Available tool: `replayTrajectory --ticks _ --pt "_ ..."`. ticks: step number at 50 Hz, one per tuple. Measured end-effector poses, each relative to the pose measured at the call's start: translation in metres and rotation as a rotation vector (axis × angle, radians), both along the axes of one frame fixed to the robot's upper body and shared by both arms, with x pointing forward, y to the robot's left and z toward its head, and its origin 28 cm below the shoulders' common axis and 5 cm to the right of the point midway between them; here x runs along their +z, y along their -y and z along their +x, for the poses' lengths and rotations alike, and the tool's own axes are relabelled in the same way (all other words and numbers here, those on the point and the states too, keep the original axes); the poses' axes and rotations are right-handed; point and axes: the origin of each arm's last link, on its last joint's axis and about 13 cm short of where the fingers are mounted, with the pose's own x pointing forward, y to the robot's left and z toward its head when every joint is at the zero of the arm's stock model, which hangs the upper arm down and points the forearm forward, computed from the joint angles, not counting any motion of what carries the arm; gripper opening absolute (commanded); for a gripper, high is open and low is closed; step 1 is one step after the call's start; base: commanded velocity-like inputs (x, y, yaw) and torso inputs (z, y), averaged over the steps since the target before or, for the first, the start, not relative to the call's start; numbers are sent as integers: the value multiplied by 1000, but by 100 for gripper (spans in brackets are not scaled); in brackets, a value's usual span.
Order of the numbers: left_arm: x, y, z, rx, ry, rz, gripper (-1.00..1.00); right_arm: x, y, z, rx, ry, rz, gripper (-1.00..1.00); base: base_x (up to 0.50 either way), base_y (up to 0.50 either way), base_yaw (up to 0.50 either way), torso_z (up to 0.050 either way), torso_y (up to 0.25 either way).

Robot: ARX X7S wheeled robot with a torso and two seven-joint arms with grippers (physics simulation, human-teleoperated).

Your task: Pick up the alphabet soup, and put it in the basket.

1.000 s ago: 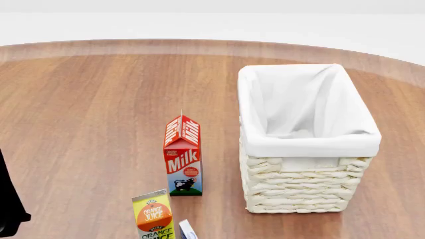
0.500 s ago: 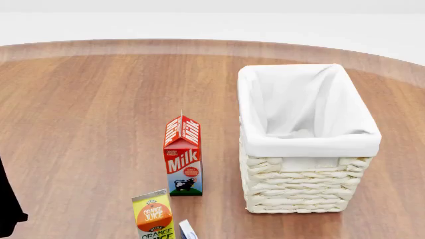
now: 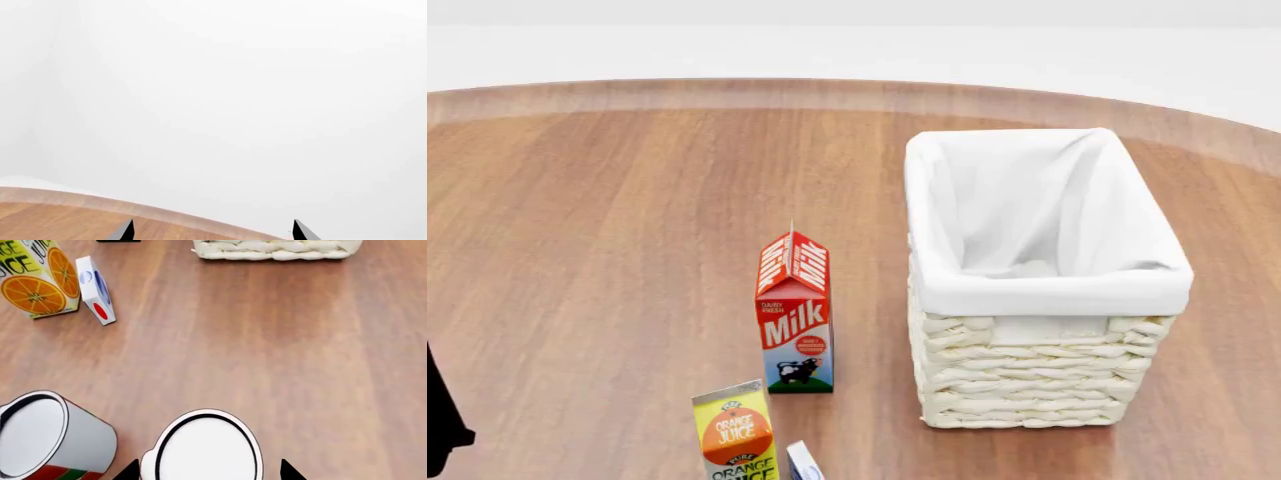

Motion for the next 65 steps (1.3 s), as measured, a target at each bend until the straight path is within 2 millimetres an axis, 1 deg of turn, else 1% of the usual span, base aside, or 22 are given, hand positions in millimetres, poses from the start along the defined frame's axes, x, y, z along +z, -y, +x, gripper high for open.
replayTrajectory --ticks 30,31,42,48,55,65 --pt "0 0 -1 1 0 0 100 -15 -1 2 13 -44 19 100 0 0 0 0 0" --pt "0 0 -1 1 0 0 100 -15 -2 2 13 -45 20 -100 0 0 0 0 0" --pt "1 -1 -1 1 2 0 100 -15 0 2 -9 -38 14 -100 0 0 0 0 1" --pt "2 -1 -1 1 3 0 100 -13 1 2 -49 2 6 -100 0 0 0 0 0" --pt "2 -1 -1 1 3 -1 100 -2 5 4 -134 142 -57 -100 0 0 0 0 0" --pt "3 -1 -1 0 4 -3 100 24 11 7 -257 415 -143 -100 0 0 0 0 1"
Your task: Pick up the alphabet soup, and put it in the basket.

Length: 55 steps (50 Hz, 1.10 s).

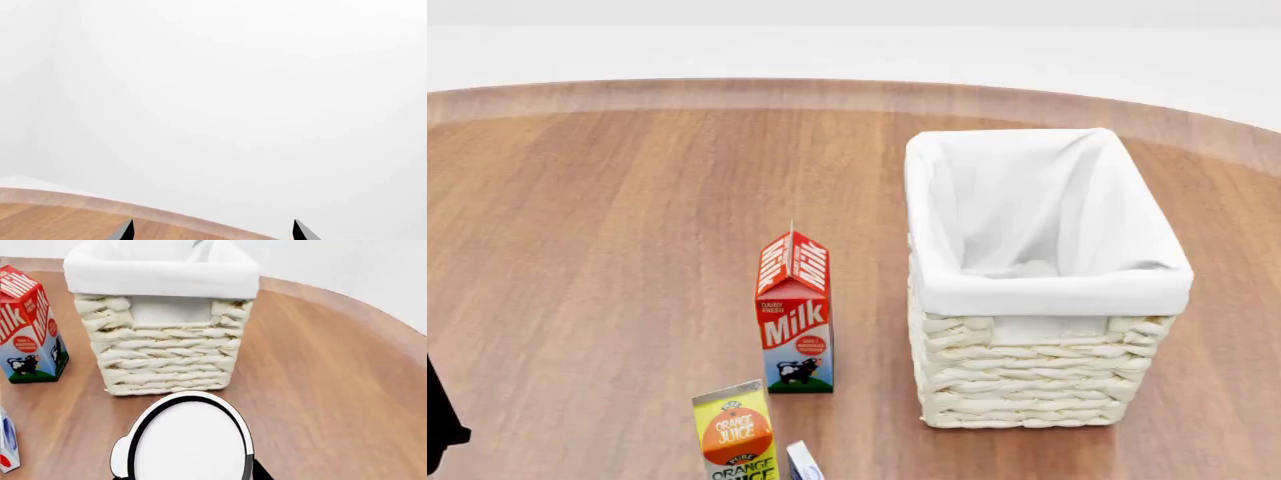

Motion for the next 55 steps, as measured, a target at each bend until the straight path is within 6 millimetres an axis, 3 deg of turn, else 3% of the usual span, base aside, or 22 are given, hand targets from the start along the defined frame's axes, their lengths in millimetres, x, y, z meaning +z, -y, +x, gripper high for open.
replayTrajectory --ticks 16,27,55 --pt "1 1 0 -5 3 0 100 47 5 -1 -8 337 -132 -100 0 0 0 0 1" --pt "1 1 0 -9 6 -1 100 80 7 4 37 475 -164 -100 0 0 0 0 0" --pt "3 2 -1 -15 15 -4 100 131 6 65 98 442 -125 -100 0 0 0 0 1"
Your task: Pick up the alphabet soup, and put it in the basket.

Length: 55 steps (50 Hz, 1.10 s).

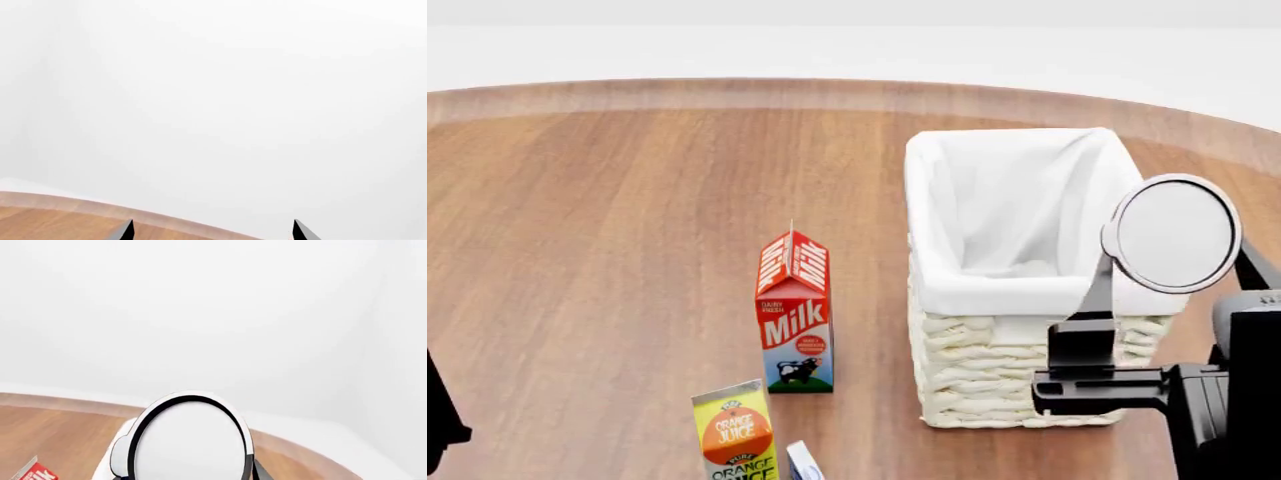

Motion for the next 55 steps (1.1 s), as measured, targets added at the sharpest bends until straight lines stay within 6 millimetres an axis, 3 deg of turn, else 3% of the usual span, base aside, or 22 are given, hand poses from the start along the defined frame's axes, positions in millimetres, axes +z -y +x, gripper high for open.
replayTrajectory --ticks 17,34,55 --pt "0 2 1 -6 -3 1 100 21 0 50 22 -69 43 -100 0 0 0 0 1" --pt "0 3 2 -12 -6 4 100 32 1 74 41 -109 93 -100 0 0 0 0 1" --pt "-2 0 5 -11 14 -1 100 52 17 161 38 -267 256 -100 0 0 0 1 1"
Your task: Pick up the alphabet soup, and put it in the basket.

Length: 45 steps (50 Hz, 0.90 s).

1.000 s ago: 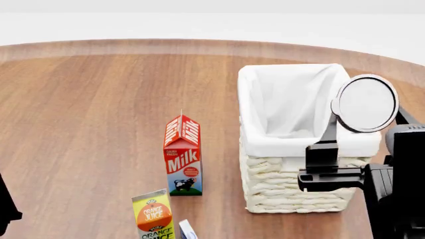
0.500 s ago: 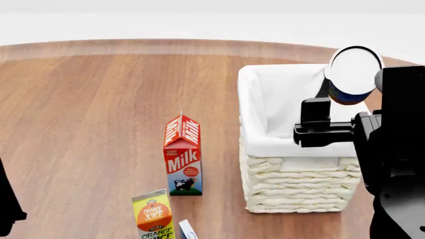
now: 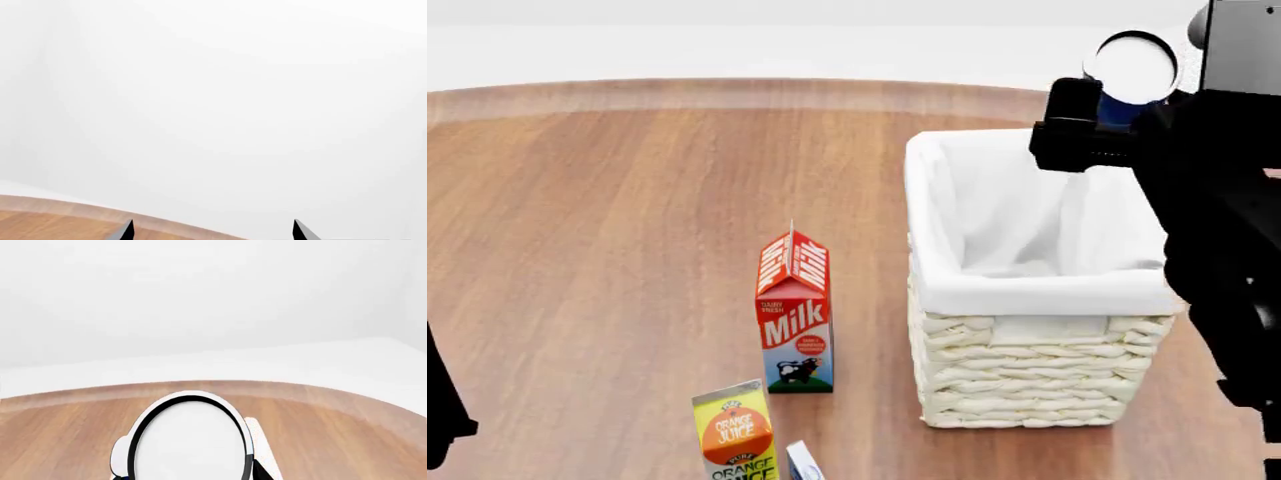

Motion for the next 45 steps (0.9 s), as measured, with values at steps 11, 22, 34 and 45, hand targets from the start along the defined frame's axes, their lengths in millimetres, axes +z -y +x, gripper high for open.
replayTrajectory --ticks 11,22,34,45 --pt "-1 -2 -2 0 2 -4 100 0 -1 32 -1 -106 14 -100 0 0 0 0 1" --pt "0 -2 -3 4 2 -13 100 1 -4 40 -4 -176 -3 -100 0 0 0 0 0" --pt "1 -2 -3 7 1 -22 100 2 -15 42 18 -247 -50 -100 0 0 0 0 1" --pt "2 -3 -4 11 -1 -27 100 4 -25 42 44 -278 -81 -100 0 0 0 0 1"
